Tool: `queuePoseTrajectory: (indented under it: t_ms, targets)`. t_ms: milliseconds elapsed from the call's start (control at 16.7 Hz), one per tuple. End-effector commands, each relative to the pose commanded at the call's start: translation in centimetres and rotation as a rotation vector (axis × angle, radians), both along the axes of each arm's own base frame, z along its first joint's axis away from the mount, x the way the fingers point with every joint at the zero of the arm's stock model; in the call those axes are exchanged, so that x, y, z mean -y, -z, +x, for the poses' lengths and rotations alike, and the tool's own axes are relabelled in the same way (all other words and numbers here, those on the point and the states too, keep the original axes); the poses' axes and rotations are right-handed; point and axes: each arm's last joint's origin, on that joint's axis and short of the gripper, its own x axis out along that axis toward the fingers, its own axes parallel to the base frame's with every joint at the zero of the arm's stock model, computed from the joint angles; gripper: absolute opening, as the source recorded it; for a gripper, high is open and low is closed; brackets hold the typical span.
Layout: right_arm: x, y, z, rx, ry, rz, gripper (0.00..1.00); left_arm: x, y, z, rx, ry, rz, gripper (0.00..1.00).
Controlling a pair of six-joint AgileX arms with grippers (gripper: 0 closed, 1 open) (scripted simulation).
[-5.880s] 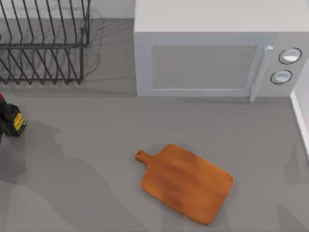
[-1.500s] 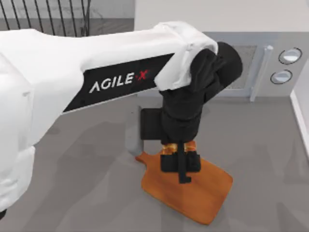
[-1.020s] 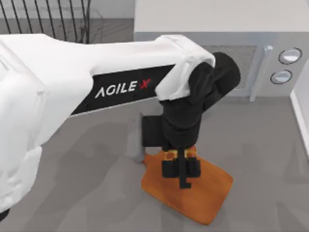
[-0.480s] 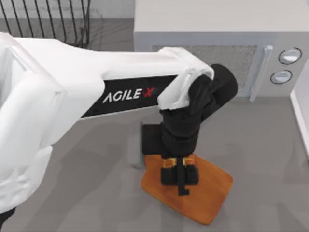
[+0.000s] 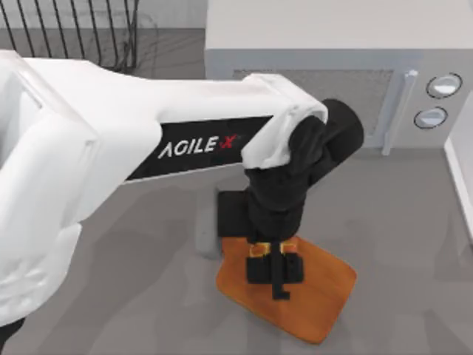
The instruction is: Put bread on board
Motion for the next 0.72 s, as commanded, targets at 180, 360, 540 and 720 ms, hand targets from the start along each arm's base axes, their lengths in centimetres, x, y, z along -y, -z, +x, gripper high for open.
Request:
queuePoseTrajectory:
  t_ms: [180, 360, 540, 720]
  targets:
    - [0.00, 0.00, 0.00, 0.000, 0.000, 0.000, 1.00, 0.00, 0.00, 0.00, 0.000, 0.000, 0.000, 0.75]
    - [0.00, 0.00, 0.00, 0.000, 0.000, 0.000, 1.00, 0.00, 0.00, 0.00, 0.000, 0.000, 0.000, 0.98]
    - [0.00, 0.00, 0.00, 0.000, 0.000, 0.000, 1.00, 0.00, 0.00, 0.00, 0.000, 0.000, 0.000, 1.00]
    - [0.00, 0.00, 0.00, 0.000, 0.000, 0.000, 1.00, 0.00, 0.00, 0.00, 0.000, 0.000, 0.000, 1.00]
